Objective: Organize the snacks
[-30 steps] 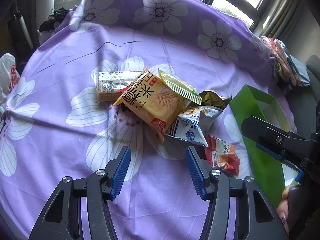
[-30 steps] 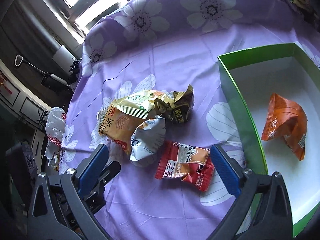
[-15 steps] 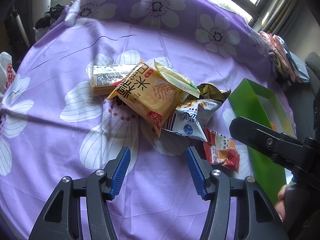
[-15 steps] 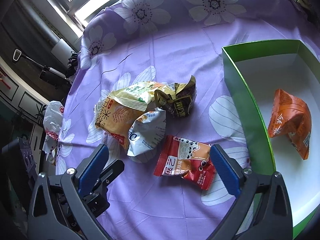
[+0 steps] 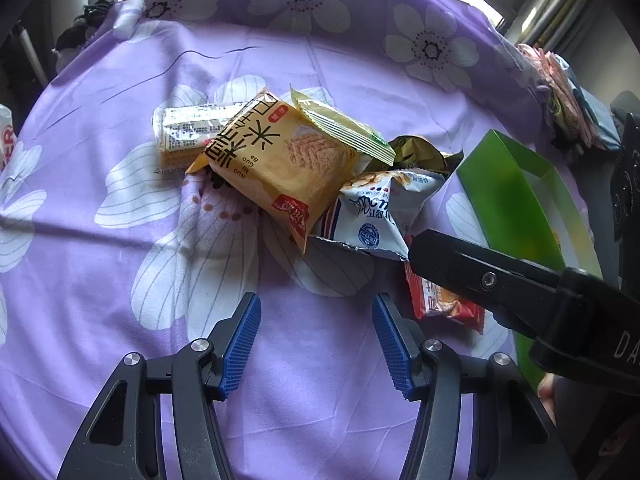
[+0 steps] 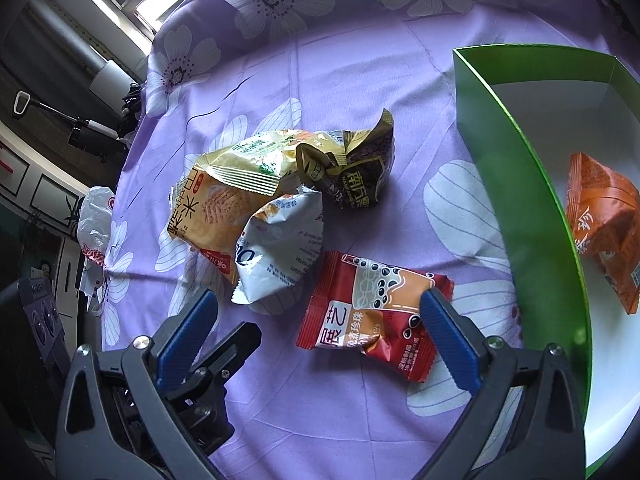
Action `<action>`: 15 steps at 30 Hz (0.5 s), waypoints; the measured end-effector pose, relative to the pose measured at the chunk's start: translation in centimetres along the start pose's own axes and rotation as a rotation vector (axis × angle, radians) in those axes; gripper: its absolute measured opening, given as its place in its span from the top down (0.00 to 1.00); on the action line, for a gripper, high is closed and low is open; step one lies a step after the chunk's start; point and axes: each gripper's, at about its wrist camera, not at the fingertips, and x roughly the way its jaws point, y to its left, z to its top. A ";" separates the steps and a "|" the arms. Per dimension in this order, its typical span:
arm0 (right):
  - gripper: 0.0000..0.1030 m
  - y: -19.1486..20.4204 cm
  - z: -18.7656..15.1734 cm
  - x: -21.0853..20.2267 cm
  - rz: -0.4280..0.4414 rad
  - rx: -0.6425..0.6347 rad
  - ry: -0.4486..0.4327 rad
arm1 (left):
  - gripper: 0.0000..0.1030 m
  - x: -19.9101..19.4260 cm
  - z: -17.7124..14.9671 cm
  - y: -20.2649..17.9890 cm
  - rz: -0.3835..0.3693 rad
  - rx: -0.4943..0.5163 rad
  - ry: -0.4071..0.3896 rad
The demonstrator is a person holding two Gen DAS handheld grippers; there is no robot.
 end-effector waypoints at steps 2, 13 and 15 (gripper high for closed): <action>0.01 0.0 0.1 0.3 0.009 0.003 0.010 | 0.43 0.3 -0.1 -0.2 0.004 0.004 0.010; 0.01 -0.4 0.4 1.2 -0.046 -0.003 0.026 | 0.43 0.7 -0.2 -0.3 0.010 0.008 0.025; 0.00 -0.6 0.6 1.6 -0.042 0.005 0.035 | 0.43 0.7 -0.3 -0.4 0.011 0.009 0.025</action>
